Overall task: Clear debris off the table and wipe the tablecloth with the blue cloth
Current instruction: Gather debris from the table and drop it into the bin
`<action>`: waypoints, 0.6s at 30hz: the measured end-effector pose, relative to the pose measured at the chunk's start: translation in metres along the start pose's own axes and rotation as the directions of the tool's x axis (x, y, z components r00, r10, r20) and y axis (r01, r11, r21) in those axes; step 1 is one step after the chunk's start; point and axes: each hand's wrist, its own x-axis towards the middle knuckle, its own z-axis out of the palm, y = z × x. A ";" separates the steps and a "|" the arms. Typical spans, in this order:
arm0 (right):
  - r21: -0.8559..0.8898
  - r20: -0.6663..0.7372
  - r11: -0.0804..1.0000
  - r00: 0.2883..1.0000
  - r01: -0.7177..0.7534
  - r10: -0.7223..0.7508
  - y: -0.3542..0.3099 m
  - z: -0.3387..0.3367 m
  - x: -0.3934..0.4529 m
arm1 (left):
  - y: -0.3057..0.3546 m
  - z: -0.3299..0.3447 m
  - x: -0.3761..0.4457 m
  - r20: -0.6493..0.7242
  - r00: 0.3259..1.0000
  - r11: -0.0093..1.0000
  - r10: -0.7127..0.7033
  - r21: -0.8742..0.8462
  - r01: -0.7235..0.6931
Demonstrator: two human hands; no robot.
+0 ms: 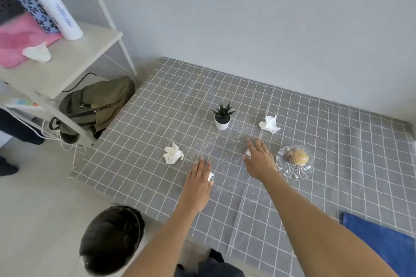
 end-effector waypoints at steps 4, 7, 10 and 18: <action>0.060 -0.026 0.998 0.999 -0.022 0.024 0.004 0.012 0.005 | -0.002 0.003 0.005 -0.084 0.996 0.999 0.039 -0.023 -0.041; 0.070 -0.101 0.998 0.995 0.007 0.000 0.003 0.023 0.006 | 0.000 0.009 0.004 -0.134 0.986 0.994 0.098 -0.028 -0.103; 0.104 -0.156 0.994 0.988 0.019 -0.003 0.002 0.022 0.006 | 0.002 0.017 0.008 -0.177 0.980 0.992 0.091 -0.074 -0.105; 0.083 -0.210 0.996 0.977 0.044 -0.026 0.000 0.024 0.005 | 0.006 0.018 0.008 -0.230 0.972 0.984 0.038 -0.162 -0.076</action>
